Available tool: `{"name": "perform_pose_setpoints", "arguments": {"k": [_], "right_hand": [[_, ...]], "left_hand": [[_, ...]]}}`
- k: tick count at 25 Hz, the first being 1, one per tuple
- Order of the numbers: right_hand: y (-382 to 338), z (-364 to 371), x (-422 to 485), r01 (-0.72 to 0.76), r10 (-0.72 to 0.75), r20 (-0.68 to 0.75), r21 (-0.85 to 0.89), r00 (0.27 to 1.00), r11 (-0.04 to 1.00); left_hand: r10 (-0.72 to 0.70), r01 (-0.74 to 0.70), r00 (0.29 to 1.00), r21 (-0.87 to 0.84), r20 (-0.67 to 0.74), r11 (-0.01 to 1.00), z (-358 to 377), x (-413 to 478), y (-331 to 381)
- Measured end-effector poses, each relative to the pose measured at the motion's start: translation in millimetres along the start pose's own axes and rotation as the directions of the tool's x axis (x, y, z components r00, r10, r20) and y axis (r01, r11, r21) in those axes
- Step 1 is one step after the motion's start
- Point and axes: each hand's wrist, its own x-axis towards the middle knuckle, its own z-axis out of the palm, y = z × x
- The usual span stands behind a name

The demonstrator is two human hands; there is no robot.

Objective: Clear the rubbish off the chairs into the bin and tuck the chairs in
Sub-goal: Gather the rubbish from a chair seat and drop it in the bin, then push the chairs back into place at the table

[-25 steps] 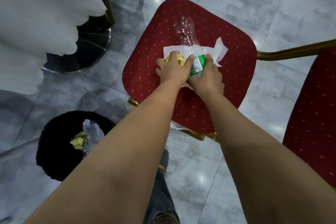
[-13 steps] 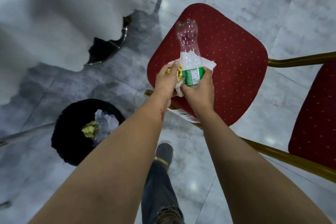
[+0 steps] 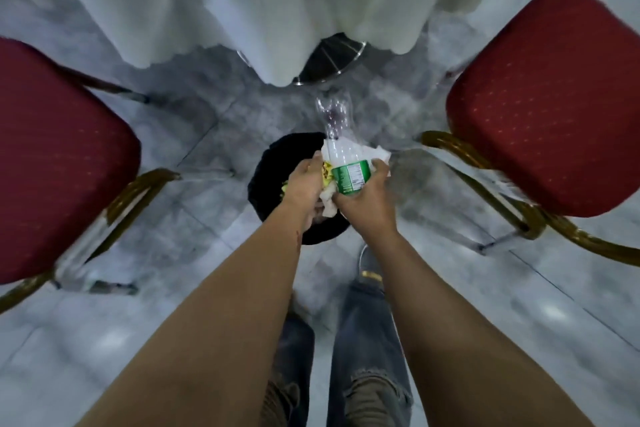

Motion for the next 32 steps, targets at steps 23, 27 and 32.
{"name": "perform_pose_setpoints", "arguments": {"k": [23, 27, 32], "right_hand": [[33, 88, -3, 0.042, 0.080, 0.195, -0.551, 0.978, 0.834], [-12, 61, -59, 0.150, -0.032, 0.209, -0.576, 0.977, 0.803], [-67, 24, -152, 0.375, -0.243, 0.290, -0.615, 0.926, 0.694]], "left_hand": [[0.197, -0.251, 0.965, 0.809, 0.171, 0.531, -108, 70, -83], [0.291, -0.252, 0.943, 0.919, 0.162, 0.305, -142, 0, -72], [0.427, -0.217, 0.900, 0.940, 0.088, 0.265, -193, -113, -66]]}}
